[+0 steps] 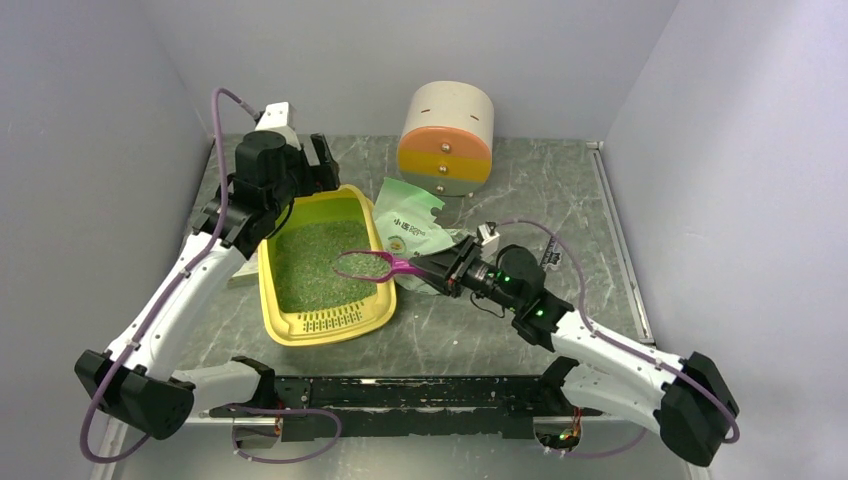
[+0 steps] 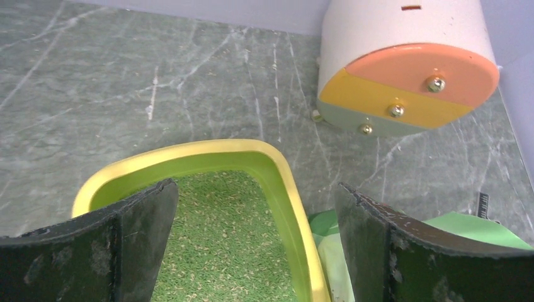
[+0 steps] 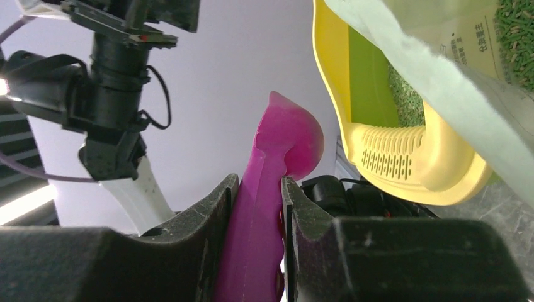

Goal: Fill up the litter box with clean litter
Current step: Pour the cat litter into the litter box.

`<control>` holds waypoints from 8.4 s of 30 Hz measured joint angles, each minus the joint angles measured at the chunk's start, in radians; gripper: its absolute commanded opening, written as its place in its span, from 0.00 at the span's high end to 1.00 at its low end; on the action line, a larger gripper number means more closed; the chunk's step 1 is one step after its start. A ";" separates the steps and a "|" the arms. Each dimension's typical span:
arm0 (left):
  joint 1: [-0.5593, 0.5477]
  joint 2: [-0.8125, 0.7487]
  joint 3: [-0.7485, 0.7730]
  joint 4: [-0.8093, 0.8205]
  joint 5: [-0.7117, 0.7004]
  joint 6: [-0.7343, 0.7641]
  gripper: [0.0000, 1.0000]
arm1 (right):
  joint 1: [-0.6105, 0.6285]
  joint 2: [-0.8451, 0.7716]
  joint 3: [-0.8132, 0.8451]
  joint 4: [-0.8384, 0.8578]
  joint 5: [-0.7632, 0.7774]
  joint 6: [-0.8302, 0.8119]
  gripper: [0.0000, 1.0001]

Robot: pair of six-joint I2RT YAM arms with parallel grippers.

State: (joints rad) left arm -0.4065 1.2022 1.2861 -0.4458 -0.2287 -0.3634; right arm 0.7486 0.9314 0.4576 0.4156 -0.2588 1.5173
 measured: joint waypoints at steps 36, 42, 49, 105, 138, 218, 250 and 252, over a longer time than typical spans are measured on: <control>-0.116 -0.079 0.001 -0.053 -0.290 0.091 0.02 | 0.309 0.515 0.378 0.002 0.847 -0.113 1.00; -0.123 -0.084 0.001 -0.053 -0.302 0.093 0.02 | 0.317 0.543 0.434 -0.047 0.903 -0.131 1.00; -0.129 -0.084 0.000 -0.053 -0.309 0.103 0.02 | 0.321 0.593 0.491 -0.109 0.932 -0.155 1.00; -0.140 -0.084 -0.007 -0.052 -0.298 0.113 0.02 | 0.406 0.466 0.521 -0.355 1.072 -0.319 1.00; -0.140 -0.150 -0.010 -0.053 -0.377 0.085 0.02 | 0.393 0.825 0.829 -0.307 0.789 -0.584 1.00; -0.140 -0.138 -0.036 -0.058 -0.409 0.039 0.02 | 0.329 0.805 0.854 -0.647 0.579 -0.705 1.00; -0.140 -0.187 -0.055 -0.030 -0.429 0.038 0.02 | 0.360 0.775 1.007 -0.892 0.570 -0.795 1.00; -0.140 -0.185 -0.055 -0.030 -0.424 0.039 0.02 | 0.359 0.754 1.004 -0.884 0.561 -0.799 1.00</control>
State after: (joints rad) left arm -0.5468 1.0168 1.2308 -0.4755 -0.6529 -0.3248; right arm 1.1080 1.6852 1.4620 -0.4683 0.3023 0.7181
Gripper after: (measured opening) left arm 0.978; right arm 0.304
